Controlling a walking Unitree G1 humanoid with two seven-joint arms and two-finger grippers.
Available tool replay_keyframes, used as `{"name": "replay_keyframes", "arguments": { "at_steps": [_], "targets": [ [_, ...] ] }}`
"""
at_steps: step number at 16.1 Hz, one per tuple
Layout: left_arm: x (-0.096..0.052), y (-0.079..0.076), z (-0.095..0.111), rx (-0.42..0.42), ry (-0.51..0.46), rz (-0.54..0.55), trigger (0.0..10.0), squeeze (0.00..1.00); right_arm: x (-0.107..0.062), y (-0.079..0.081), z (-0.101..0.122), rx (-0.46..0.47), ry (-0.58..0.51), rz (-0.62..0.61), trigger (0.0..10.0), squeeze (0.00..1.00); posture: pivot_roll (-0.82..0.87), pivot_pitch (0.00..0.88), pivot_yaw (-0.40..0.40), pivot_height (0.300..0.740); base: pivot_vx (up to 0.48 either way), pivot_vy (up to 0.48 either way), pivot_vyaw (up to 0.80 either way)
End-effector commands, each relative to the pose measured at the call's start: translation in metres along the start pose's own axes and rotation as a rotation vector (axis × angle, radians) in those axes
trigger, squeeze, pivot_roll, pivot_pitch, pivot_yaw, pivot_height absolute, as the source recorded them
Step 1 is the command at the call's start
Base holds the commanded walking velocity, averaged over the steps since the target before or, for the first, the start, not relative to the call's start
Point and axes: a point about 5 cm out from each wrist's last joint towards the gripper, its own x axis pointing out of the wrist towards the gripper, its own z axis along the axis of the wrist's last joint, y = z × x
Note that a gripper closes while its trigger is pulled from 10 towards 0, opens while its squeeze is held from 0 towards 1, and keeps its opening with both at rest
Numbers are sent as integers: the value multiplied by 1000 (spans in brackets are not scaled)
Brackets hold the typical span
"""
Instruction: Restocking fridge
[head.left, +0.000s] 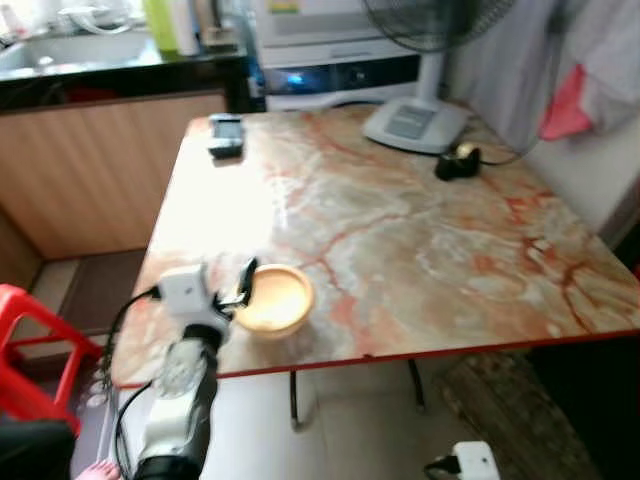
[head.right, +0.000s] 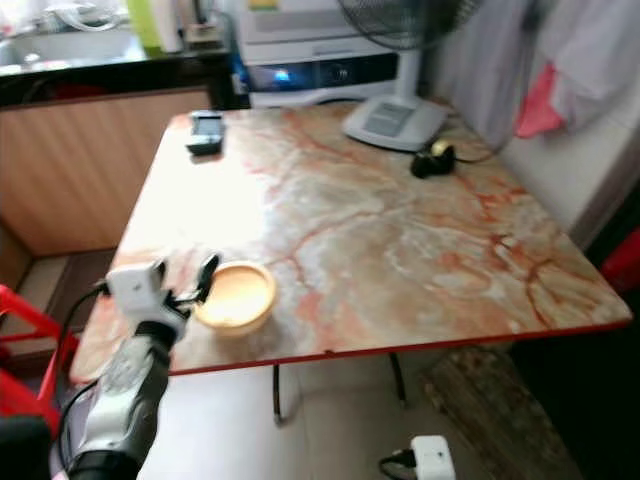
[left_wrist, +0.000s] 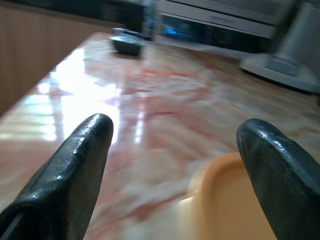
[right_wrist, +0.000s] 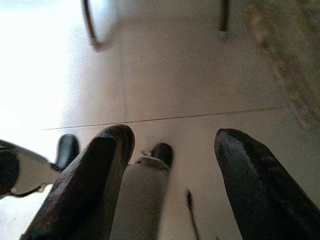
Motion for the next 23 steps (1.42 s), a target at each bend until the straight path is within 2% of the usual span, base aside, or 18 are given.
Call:
{"name": "replay_keyframes", "arguments": {
  "at_steps": [1,4,5,6,10,12,13,19,23],
  "targets": [
    [0,0,4,-37,-12,11,10000,0,0,3,-2,-1,3,8,10000,0,14,0,27,740,0,0,0],
    [-2,6,-1,-243,20,73,10000,0,0,2,-1,-4,4,10,10000,0,18,0,21,740,0,0,0],
    [0,9,-4,-309,32,63,10000,976,0,2,-1,-8,4,13,10000,0,16,0,17,740,0,0,0],
    [1,10,-4,-332,33,57,10000,1000,0,2,-1,-8,4,14,10000,0,12,0,16,740,0,0,0],
    [9,13,-7,-362,60,29,10000,1000,0,1,1,-10,2,9,10000,0,6,0,13,740,0,0,0],
    [13,10,-11,-366,93,-3,10000,1000,0,0,1,-13,3,8,10000,0,3,0,8,740,0,0,0],
    [15,8,-13,-371,109,-17,10000,0,0,0,1,-15,2,8,10000,0,3,0,8,740,0,0,0],
    [16,-17,-28,-430,175,-142,10000,0,0,-2,2,-24,3,4,10000,0,-11,0,0,740,0,0,0],
    [15,-24,-35,-439,200,-169,10000,0,0,-3,2,-27,2,6,10000,0,-16,0,-2,740,0,0,0]
  ]
}}
